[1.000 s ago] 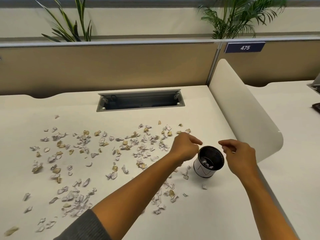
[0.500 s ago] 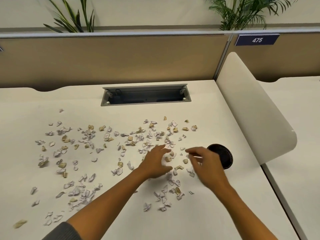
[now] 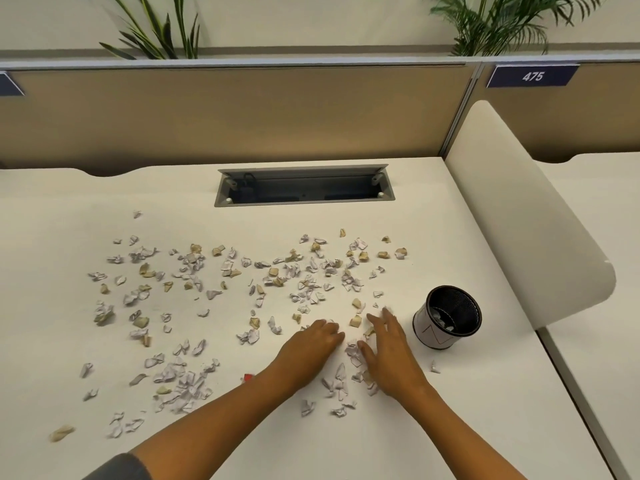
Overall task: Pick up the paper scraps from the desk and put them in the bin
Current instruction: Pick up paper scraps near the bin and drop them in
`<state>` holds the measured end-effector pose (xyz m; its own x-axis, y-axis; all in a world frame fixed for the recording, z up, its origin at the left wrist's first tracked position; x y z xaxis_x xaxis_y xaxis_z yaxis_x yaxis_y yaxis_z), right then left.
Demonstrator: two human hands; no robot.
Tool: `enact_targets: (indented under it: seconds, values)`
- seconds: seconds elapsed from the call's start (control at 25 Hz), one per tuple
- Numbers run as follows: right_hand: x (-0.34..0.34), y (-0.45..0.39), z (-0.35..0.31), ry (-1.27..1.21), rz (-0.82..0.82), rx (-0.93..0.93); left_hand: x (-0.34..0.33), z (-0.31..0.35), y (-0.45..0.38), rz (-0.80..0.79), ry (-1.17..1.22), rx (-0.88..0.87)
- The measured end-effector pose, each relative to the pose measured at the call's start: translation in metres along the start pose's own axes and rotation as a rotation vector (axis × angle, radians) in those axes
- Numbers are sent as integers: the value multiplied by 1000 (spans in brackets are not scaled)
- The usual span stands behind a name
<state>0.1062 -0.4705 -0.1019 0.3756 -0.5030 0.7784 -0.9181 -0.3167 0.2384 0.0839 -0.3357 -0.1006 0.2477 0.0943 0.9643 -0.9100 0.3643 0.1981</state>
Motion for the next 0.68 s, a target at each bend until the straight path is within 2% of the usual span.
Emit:
enact_targets:
  seconds: [0.12, 0.36, 0.56, 0.68]
  values:
    - [-12, 7, -7, -27, -17, 60, 1, -8, 7, 13, 7, 23]
    - [-20, 12, -23, 117, 47, 209, 2, -21, 10, 40, 89, 89]
    - [-18, 10, -24, 230, 53, 249, 16, -40, 13, 129, 429, 348]
    - [-5, 10, -22, 87, 60, 195, 23, -49, 17, 176, 641, 494]
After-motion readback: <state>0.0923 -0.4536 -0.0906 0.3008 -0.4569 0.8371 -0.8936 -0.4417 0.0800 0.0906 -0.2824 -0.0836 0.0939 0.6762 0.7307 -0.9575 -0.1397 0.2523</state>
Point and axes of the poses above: each hand's wrist, its own y-axis away from the middle knuckle, its own x-axis out of the back of the hand, z = x × y, the point moved 8 cm from there along -y, towards the middle knuckle, and after that the axes turned 2 degrees about -z, right-handed, at the moved point
